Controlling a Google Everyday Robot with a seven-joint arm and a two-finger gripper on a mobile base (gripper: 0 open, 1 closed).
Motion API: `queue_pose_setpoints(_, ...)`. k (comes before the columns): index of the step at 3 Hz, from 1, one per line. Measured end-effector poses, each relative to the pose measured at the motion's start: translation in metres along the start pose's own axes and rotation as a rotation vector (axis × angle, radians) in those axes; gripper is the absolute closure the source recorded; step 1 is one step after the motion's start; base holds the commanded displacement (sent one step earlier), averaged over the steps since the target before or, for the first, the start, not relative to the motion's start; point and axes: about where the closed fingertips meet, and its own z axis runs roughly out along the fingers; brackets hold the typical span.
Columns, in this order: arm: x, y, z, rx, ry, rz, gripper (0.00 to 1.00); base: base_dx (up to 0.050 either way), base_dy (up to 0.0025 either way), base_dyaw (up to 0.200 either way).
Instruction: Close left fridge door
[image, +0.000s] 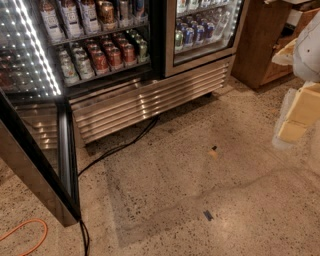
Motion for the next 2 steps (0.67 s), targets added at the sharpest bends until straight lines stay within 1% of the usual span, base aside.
queue_pose_setpoints(1, 0.0000, 0.0000, 0.0000, 0.000, 0.000, 0.000, 0.00, 0.000, -0.00003, 0.198)
queue_pose_setpoints(2, -0.0001, 0.0000, 0.0000, 0.000, 0.000, 0.000, 0.00, 0.000, 0.00005, 0.107)
